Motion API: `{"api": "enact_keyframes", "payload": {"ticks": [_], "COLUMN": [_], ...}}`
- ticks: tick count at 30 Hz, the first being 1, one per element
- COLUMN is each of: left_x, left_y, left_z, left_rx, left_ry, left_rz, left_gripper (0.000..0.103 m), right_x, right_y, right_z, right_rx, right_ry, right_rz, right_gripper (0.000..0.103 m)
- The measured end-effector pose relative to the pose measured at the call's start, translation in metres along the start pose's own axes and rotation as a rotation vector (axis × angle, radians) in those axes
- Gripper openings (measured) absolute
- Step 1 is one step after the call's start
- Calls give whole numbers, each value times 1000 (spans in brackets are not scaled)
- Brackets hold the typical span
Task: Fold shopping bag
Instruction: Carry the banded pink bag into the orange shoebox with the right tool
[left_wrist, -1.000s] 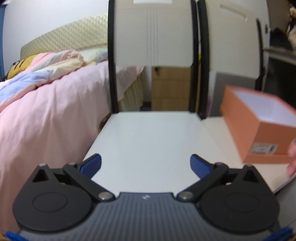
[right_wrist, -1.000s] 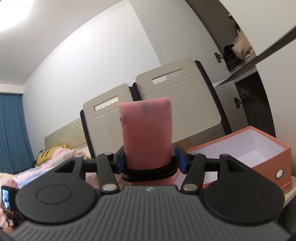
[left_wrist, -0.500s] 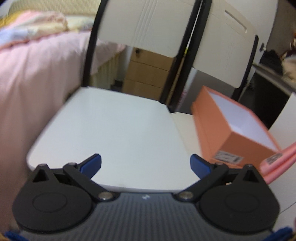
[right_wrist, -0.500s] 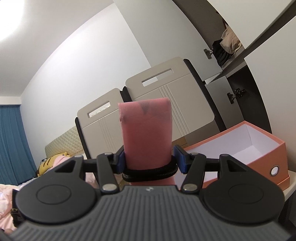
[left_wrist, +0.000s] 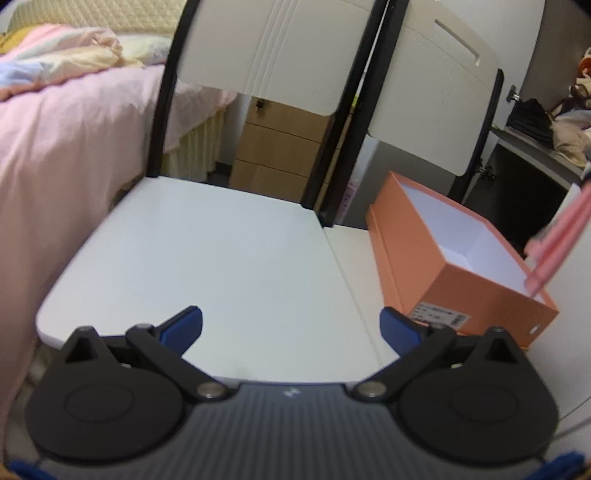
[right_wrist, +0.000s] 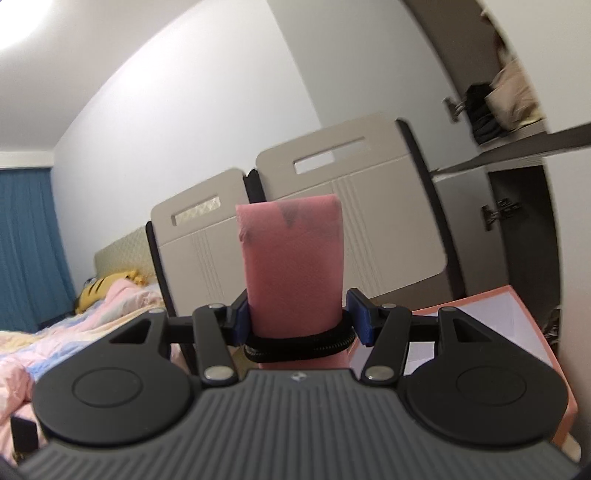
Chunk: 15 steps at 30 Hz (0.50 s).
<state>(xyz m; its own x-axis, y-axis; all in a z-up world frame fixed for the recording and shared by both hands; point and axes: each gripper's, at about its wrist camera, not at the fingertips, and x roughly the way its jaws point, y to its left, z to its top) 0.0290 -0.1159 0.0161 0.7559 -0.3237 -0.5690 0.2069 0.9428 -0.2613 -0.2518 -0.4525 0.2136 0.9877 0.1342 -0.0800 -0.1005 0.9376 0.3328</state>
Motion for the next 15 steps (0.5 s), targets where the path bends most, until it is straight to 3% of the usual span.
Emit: {"api": "enact_keyframes", "payload": {"ticks": [7,12,15], "left_x": [-4,1,6], "left_y": [-3,-10,-11], "left_z": [2,4,5], "left_rx": [11,58,81], "left_ry": [-39,-74,-69], "left_rz": [51,125,129], "left_gripper": [103,103,103], "right_x": [78,157,201], "right_y": [-13,-30,-45], "right_z": [36,17,-4], "right_rx": [-16,-5,-11], "right_ry": [224,423,522], "right_rz": [-126,-206,-263], "right_gripper": [57,57,57]}}
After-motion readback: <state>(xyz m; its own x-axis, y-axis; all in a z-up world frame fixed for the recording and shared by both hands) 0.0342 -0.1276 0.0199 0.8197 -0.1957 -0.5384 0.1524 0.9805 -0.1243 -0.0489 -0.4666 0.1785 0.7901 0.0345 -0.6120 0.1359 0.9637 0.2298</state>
